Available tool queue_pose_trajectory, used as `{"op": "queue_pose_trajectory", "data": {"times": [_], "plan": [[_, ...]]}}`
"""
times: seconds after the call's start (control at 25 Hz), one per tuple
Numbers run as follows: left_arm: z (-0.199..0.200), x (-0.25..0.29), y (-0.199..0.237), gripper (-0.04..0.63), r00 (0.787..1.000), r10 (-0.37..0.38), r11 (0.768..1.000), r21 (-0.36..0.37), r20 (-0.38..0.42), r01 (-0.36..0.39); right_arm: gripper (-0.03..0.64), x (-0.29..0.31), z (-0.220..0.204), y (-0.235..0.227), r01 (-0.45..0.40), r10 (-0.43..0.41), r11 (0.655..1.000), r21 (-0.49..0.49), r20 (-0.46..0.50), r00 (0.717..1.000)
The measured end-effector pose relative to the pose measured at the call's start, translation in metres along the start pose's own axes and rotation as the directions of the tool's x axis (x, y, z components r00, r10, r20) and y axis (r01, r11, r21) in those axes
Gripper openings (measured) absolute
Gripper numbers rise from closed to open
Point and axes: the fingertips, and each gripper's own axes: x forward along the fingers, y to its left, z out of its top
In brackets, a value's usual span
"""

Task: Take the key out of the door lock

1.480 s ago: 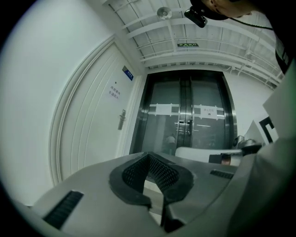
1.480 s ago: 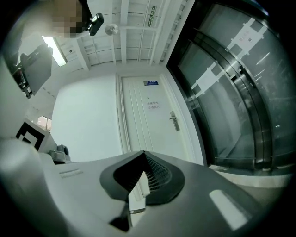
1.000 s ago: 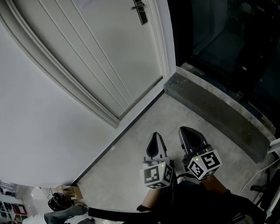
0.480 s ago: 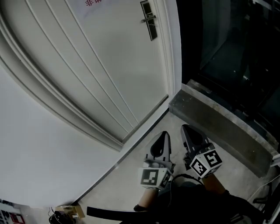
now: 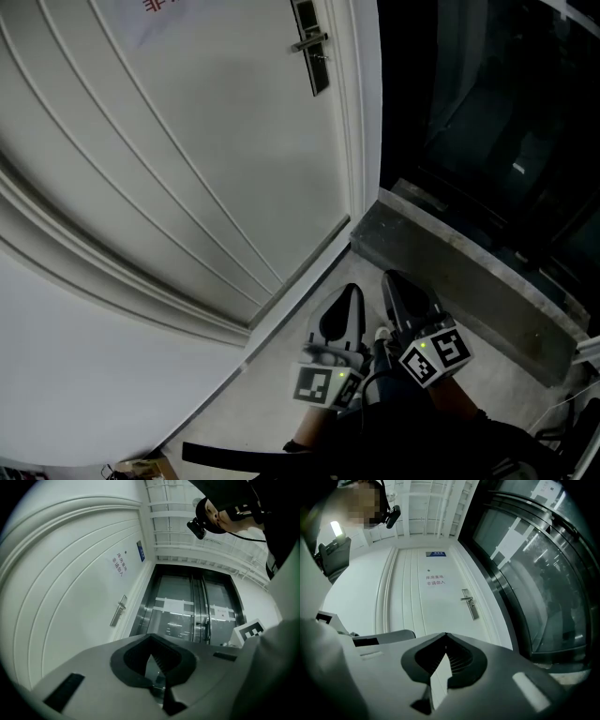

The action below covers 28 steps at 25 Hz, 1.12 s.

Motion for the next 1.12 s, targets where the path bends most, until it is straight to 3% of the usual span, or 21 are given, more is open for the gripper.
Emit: {"op": "queue_pose_trajectory", "data": {"times": [0.2, 0.32, 0.44, 0.6, 0.88, 1.12], "plan": [[-0.017, 0.077, 0.046, 0.000, 0.994, 0.104, 0.994, 0.048, -0.040, -0.102, 0.002, 0.073, 0.012, -0.049, -0.069, 0.069, 0.998, 0.001, -0.003, 0.998], [-0.010, 0.119, 0.070, 0.000, 0.983, 0.186, 0.979, 0.083, -0.010, -0.184, 0.002, 0.115, 0.022, -0.068, -0.144, 0.143, 0.989, -0.039, -0.038, 0.989], [-0.006, 0.160, 0.091, 0.000, 0.967, 0.254, 0.965, 0.067, 0.027, -0.255, 0.002, 0.150, 0.030, -0.092, -0.186, 0.184, 0.981, -0.054, -0.049, 0.982], [-0.025, 0.201, 0.111, 0.000, 0.946, 0.324, 0.945, 0.054, -0.002, -0.323, 0.003, 0.180, 0.027, -0.128, -0.196, 0.192, 0.980, -0.041, -0.085, 0.978], [-0.045, 0.234, 0.135, 0.000, 0.933, 0.357, 0.932, 0.073, -0.036, -0.354, 0.002, 0.215, 0.013, -0.157, -0.228, 0.223, 0.974, -0.019, -0.129, 0.966], [-0.047, 0.262, 0.176, 0.000, 0.918, 0.393, 0.919, 0.052, -0.049, -0.390, 0.002, 0.257, 0.006, -0.164, -0.237, 0.226, 0.969, -0.065, -0.140, 0.964]]}}
